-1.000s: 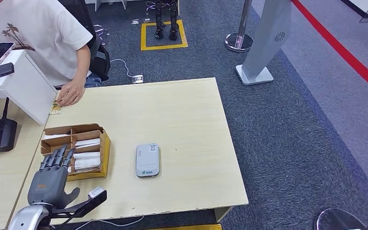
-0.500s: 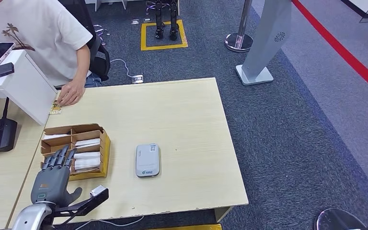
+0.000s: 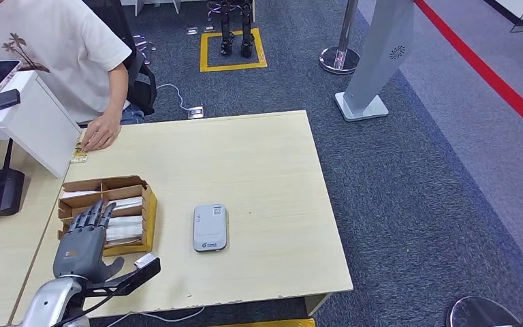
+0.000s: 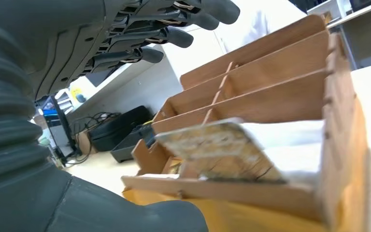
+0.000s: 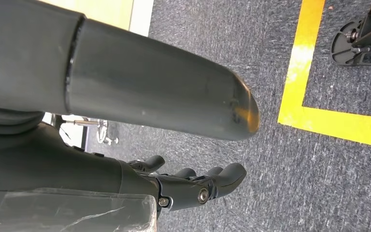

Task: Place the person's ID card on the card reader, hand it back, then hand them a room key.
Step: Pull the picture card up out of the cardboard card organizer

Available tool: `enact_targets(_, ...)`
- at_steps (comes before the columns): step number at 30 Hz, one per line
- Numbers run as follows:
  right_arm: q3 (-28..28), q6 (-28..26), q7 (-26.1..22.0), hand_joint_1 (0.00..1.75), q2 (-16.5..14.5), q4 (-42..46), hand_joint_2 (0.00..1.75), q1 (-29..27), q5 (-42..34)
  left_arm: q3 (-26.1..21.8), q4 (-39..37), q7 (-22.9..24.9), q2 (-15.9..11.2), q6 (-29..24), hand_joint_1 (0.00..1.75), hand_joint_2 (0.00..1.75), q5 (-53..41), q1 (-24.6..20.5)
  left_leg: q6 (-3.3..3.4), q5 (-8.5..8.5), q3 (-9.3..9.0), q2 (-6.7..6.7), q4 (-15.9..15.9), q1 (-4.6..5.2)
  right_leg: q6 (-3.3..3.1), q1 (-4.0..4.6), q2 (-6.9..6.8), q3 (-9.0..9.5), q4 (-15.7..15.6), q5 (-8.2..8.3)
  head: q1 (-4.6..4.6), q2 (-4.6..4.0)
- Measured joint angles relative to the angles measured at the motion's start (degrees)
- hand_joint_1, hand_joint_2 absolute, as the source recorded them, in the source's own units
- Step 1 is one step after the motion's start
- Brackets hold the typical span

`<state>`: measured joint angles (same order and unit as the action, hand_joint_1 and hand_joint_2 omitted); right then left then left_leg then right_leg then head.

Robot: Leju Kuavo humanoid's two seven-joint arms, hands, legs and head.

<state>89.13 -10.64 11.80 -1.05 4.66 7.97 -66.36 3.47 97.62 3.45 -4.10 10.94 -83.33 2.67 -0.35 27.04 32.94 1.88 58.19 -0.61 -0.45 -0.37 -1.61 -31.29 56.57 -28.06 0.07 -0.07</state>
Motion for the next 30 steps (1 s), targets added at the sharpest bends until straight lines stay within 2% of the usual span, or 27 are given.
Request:
enact_targets(18,0.0,0.3,0.1,0.00,0.0,0.0,0.00,0.0,0.9,2.6,-3.0,-0.3,0.8,-0.4,0.01,1.75,0.5,-1.9,0.00,0.00,0.00,0.01,0.0,0.00,0.00,0.00,0.01,-0.01,0.0,0.00,0.00,0.00)
enact_targets(22,0.0,0.3,0.1,0.00,0.0,0.0,0.00,0.0,1.0,3.6,-3.3,-0.3,0.5,-0.4,1.75,1.75,1.5,-1.9,0.00,0.00,0.00,0.01,0.0,0.00,0.00,0.00,0.01,0.00,0.0,0.00,0.00,0.00)
enact_targets(30,0.0,0.0,0.1,0.00,0.0,0.0,0.00,0.0,1.0,4.2,-3.3,0.2,-0.4,-0.2,1.75,1.75,2.0,-1.9,0.00,0.00,0.00,0.00,0.0,0.00,0.00,0.00,0.00,-0.01,0.0,0.00,0.00,0.00)
